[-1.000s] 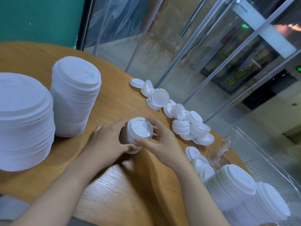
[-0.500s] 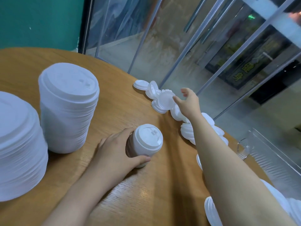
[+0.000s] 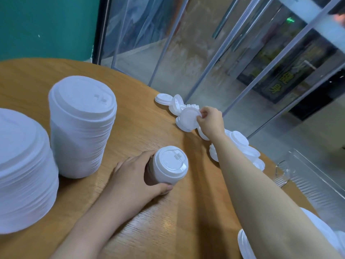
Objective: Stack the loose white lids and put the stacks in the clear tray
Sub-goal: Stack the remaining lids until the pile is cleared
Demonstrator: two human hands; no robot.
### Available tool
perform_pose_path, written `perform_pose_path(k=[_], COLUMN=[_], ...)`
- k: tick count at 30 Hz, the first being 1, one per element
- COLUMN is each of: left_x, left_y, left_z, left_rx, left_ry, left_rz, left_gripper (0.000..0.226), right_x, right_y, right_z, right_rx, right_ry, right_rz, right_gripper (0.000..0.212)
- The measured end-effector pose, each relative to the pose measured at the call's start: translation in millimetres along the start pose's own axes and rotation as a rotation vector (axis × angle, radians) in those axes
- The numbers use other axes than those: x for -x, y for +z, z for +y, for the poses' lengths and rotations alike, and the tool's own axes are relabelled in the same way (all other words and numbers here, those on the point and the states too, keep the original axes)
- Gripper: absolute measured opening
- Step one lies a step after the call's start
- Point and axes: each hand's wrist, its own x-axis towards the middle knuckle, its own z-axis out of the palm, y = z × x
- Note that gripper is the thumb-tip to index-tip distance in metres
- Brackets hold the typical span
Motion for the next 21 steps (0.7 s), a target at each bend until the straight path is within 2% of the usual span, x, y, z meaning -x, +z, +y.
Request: perform_pose_path(k=[7, 12, 16, 21], left_x=[-1.6, 0.2, 1.2, 0.8], left_y=[0.9, -0.4, -0.3, 1.0], left_z=[-2.0, -0.8, 1.9, 2.4], left_rx=[0.035, 0.032, 0.026, -0.001], left_ry=[-0.009, 0.003, 0.026, 0.032], left_rz=[0.0, -0.003, 0.011, 0.012], left_gripper=[0.086, 0.086, 0.082, 0.088], right_x=[39.0, 96.1, 130.7, 148.8], right_y=[-18.4, -4.6, 1.4, 7.5], right_z=[-8.3, 4.9, 17.1, 23.6], right_rx=[-0.137, -0.158, -0.181, -0.269], right_ry=[-0.108, -0.18, -0.207, -0.174], right_rz=[0.113, 0.0, -0.075, -0.104], right_gripper=[0.014, 0.015, 0.032, 0.04])
